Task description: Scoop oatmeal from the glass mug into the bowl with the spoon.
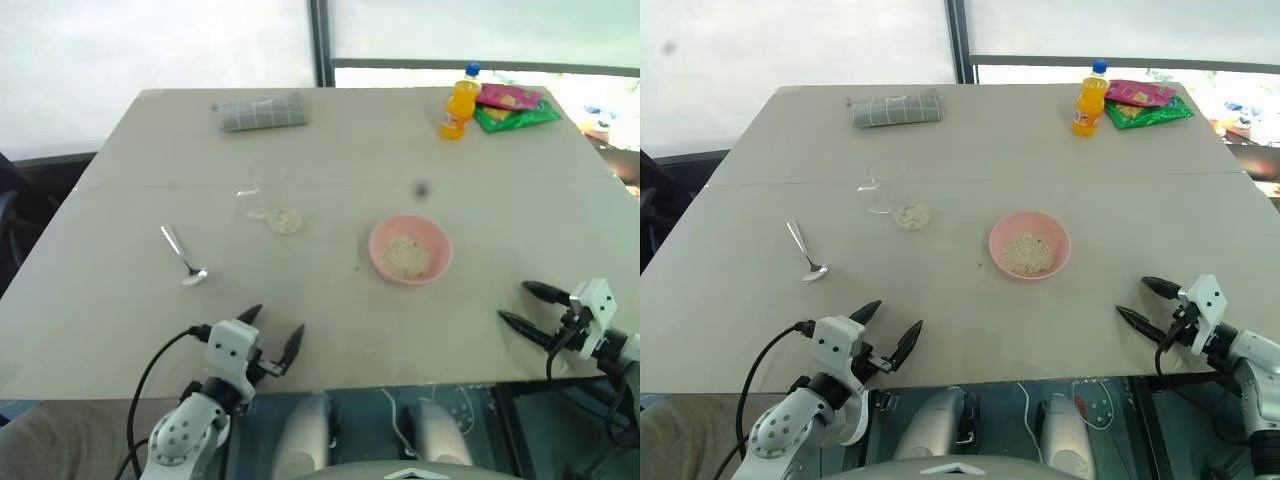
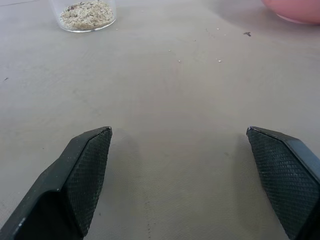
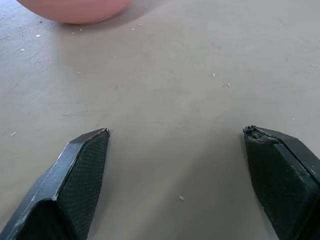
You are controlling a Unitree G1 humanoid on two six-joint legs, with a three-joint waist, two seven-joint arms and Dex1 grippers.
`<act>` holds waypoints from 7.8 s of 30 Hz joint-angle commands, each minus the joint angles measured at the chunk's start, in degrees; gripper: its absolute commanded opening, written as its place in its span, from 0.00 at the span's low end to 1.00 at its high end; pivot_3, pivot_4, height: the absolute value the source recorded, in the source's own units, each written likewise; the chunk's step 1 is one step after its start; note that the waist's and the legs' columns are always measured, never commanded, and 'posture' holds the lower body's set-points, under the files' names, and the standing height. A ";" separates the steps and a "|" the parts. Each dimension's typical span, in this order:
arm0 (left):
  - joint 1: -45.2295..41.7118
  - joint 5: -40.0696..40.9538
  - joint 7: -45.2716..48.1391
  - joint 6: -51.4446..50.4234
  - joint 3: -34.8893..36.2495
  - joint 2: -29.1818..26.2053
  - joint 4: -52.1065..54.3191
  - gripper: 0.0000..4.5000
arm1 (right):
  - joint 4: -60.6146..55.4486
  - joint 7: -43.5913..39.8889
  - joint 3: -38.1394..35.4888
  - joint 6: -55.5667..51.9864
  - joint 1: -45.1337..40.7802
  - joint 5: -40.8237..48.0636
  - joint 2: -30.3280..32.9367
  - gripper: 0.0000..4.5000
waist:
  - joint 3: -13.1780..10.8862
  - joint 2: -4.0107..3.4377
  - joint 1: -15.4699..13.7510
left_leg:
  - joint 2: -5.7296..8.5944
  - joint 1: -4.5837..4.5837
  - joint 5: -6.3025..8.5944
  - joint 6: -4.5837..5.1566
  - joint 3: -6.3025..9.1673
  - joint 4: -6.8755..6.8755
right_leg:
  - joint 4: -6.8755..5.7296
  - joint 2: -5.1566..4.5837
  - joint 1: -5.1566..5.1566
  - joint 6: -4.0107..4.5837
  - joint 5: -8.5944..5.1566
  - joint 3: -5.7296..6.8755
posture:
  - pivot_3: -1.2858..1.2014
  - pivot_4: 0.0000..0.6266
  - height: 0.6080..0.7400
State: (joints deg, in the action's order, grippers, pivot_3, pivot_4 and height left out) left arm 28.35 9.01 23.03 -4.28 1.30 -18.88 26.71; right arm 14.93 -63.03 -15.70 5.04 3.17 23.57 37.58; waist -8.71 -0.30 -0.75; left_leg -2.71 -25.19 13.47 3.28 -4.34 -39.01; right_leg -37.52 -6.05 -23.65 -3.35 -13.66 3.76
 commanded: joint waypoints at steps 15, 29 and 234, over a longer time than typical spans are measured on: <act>-0.08 0.32 -0.01 -1.69 0.97 0.08 -0.92 1.00 | -0.42 -0.54 2.33 -0.26 -0.48 -0.55 -1.41 0.96 | 0.00 0.00 0.03 | -0.02 0.06 0.00 0.00 0.00 0.01 | -0.01 0.00 0.01 0.00 0.00 -0.01 | 0.52 0.24 0.83; -1.88 1.72 -7.79 -13.66 2.08 4.12 9.40 1.00 | -10.42 -4.74 4.41 -6.96 -1.32 2.91 1.74 0.96 | -0.23 0.07 0.06 | -0.03 0.07 0.00 0.00 0.00 0.05 | -0.01 0.00 0.00 0.00 0.00 -0.02 | 0.52 0.24 0.83; -58.76 -11.43 -14.29 2.99 1.81 3.70 -37.76 0.02 | -17.63 69.39 -6.08 -55.41 -50.69 59.29 -12.32 0.00 | -1.36 1.21 -0.08 | 0.34 -0.54 -0.25 0.25 0.11 -0.15 | -0.29 0.07 -0.25 0.01 0.40 0.16 | 0.52 0.24 0.83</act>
State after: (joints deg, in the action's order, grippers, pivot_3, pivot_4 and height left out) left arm -27.69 -1.87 7.37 -2.61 5.36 -15.57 -11.56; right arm 0.46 6.84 -21.95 -51.81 -43.72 82.55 25.31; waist -10.08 0.91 -0.82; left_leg -2.36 -25.75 13.22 3.53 -4.25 -39.17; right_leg -37.82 -5.98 -23.91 -3.34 -13.25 3.93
